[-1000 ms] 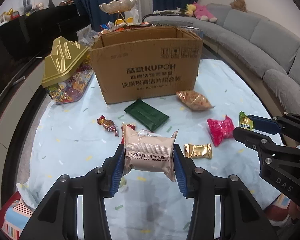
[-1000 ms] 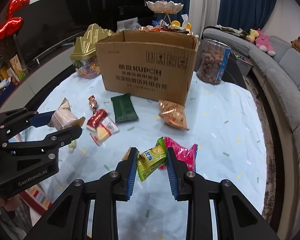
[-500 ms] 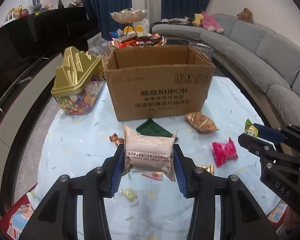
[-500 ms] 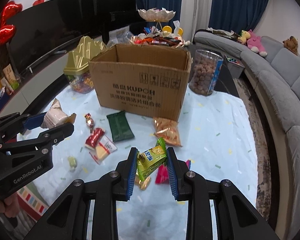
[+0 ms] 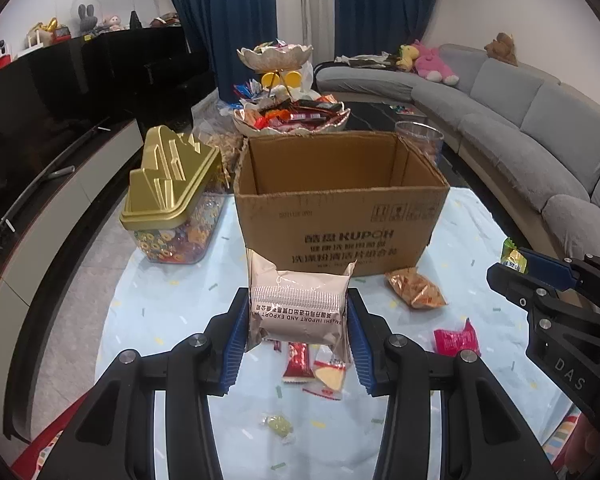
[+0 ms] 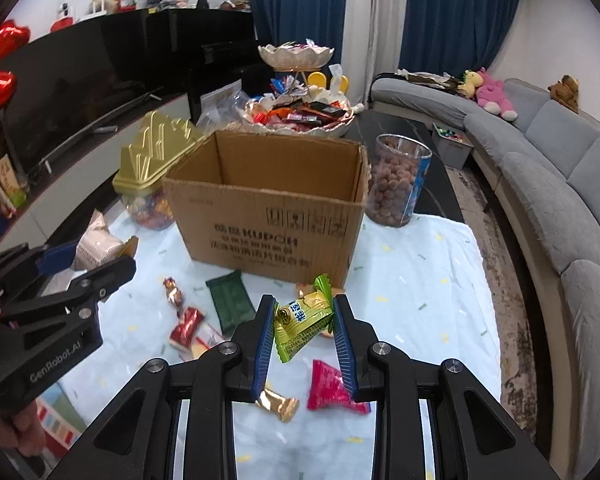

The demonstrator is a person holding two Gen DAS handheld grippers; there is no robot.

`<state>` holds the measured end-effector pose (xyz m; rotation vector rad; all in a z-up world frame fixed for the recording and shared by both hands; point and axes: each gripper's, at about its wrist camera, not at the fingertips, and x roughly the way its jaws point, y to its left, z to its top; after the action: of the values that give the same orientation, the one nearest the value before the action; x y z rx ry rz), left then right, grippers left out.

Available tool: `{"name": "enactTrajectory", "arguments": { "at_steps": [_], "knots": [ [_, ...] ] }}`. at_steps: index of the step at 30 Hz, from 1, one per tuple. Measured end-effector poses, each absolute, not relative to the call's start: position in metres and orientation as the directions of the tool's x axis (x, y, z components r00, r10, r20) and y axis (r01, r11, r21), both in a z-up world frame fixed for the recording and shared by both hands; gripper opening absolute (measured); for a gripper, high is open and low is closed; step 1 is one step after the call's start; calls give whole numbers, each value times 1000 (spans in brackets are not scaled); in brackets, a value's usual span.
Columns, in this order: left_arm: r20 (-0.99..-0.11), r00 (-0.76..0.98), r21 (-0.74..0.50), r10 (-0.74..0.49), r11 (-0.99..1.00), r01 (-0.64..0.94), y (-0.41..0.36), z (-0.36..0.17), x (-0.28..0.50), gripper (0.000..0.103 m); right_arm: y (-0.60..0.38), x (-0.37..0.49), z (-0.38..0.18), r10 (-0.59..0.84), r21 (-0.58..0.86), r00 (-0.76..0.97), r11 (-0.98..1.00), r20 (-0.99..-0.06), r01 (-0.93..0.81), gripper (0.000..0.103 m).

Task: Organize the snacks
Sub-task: 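Carry the beige cake pack and green-yellow candy over the cardboard box with both tools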

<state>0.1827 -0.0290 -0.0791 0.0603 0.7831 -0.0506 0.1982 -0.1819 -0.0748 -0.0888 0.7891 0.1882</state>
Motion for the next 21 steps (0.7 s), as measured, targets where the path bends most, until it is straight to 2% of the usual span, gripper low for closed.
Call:
{"name": "enactTrajectory", "arguments": {
  "at_steps": [21],
  "knots": [
    [-652, 759, 25, -3, 999, 25, -20, -33, 242, 46, -173, 258, -26, 106, 23, 755, 993, -647, -119, 30]
  ]
}}
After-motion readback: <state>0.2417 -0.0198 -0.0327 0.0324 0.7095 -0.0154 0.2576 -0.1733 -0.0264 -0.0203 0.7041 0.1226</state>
